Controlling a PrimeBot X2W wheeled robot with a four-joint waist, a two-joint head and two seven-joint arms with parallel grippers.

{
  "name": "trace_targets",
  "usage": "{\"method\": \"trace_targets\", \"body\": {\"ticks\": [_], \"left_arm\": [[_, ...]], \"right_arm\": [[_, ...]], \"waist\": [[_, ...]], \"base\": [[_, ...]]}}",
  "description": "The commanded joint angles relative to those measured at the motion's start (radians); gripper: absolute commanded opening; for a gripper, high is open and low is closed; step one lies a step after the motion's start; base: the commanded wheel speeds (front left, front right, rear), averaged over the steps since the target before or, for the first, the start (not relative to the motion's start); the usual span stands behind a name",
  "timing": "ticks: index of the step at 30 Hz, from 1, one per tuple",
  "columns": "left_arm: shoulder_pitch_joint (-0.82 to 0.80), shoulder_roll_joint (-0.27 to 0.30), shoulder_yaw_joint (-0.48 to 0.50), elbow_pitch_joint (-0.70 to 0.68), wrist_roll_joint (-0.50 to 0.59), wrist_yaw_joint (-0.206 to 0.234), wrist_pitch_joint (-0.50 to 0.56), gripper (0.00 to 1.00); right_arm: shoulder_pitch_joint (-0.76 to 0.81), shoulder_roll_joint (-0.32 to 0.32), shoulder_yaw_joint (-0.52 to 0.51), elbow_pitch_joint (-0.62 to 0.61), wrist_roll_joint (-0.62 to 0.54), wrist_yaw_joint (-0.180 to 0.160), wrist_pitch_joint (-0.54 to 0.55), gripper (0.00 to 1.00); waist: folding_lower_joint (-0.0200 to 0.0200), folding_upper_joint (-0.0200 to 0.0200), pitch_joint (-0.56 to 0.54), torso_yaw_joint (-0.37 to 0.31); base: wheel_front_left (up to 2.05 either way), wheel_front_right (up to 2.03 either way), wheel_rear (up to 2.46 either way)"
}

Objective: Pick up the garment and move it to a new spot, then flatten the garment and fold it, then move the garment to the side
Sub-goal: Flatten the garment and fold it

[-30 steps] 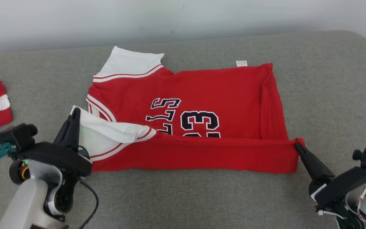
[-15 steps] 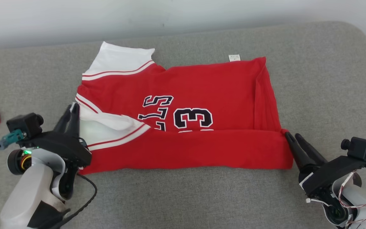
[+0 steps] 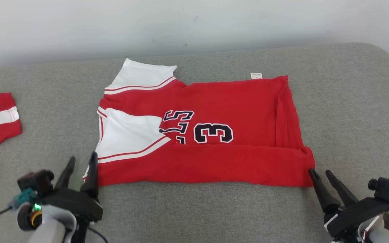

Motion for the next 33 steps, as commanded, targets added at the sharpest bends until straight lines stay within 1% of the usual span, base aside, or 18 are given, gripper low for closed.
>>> {"method": "trace_targets", "body": {"ticks": [1, 8, 10, 12, 18, 19, 20, 21, 22, 23, 24, 28, 33], "left_arm": [[0.017, -0.003, 0.001, -0.003, 0.013, -0.001, -0.006, 1.00], [0.060, -0.001, -0.025, 0.021, 0.051, 0.006, -0.008, 1.00], [0.059, 0.000, -0.041, 0.032, 0.079, 0.017, -0.009, 1.00], [0.059, 0.003, -0.048, 0.047, 0.088, 0.017, -0.009, 1.00], [0.047, -0.014, -0.051, 0.079, 0.105, 0.017, -0.007, 1.00], [0.043, -0.015, -0.050, 0.083, 0.106, 0.016, -0.008, 1.00], [0.040, -0.017, -0.049, 0.088, 0.105, 0.014, -0.008, 1.00], [0.038, -0.020, -0.050, 0.095, 0.102, 0.012, -0.008, 1.00], [0.029, -0.026, -0.050, 0.111, 0.095, 0.011, -0.007, 0.42], [0.024, -0.029, -0.051, 0.119, 0.094, 0.009, -0.007, 0.11], [0.021, -0.034, -0.052, 0.125, 0.091, 0.007, -0.007, 0.00], [0.022, -0.051, -0.057, 0.139, 0.094, 0.002, -0.007, 0.00], [0.085, -0.049, -0.051, 0.096, 0.108, -0.003, -0.008, 0.00]], "right_arm": [[0.011, 0.008, -0.007, -0.002, -0.015, 0.000, -0.001, 1.00], [0.020, 0.039, -0.020, 0.029, -0.090, 0.000, -0.001, 1.00], [0.013, 0.046, -0.013, 0.043, -0.111, 0.000, -0.001, 1.00], [0.001, 0.053, -0.001, 0.059, -0.133, 0.000, -0.001, 1.00], [-0.037, 0.095, 0.014, 0.127, -0.152, 0.000, -0.001, 1.00], [-0.047, 0.103, 0.015, 0.139, -0.154, 0.000, -0.001, 0.85], [-0.055, 0.111, 0.017, 0.152, -0.155, 0.000, -0.001, 0.42], [-0.065, 0.120, 0.013, 0.169, -0.154, 0.000, -0.001, 0.31], [-0.079, 0.138, 0.005, 0.198, -0.155, 0.000, -0.001, 0.00], [-0.083, 0.148, 0.002, 0.209, -0.158, 0.000, -0.001, 0.00], [-0.087, 0.156, 0.000, 0.219, -0.160, 0.000, -0.001, 0.00], [-0.082, 0.166, -0.010, 0.224, -0.173, 0.000, -0.001, 0.00], [-0.024, 0.134, -0.047, 0.183, -0.194, 0.000, -0.001, 0.00]], "waist": [[0.0001, 0.0000, 0.002, 0.003], [0.0001, 0.0000, 0.011, -0.002], [0.0001, 0.0000, 0.012, -0.005], [0.0001, 0.0000, 0.016, -0.010], [0.0001, 0.0000, 0.023, -0.016], [0.0001, 0.0000, 0.024, -0.017], [0.0001, 0.0000, 0.025, -0.017], [0.0001, 0.0000, 0.026, -0.018], [0.0001, 0.0000, 0.027, -0.016], [0.0001, 0.0000, 0.025, -0.014], [0.0001, 0.0000, 0.023, -0.012], [0.0001, 0.0000, 0.006, -0.006], [0.0001, 0.0000, -0.035, -0.005]], "base": [[0.00, 0.00, 0.00], [0.00, 0.00, 0.00], [0.00, 0.00, 0.00], [0.00, 0.00, 0.00], [0.00, 0.00, 0.00], [0.00, 0.00, 0.00], [0.00, 0.00, 0.00], [0.00, 0.00, 0.00], [0.00, 0.00, 0.00], [0.00, 0.00, 0.00], [0.00, 0.00, 0.00], [0.00, 0.00, 0.00], [0.00, 0.00, 0.00]]}}
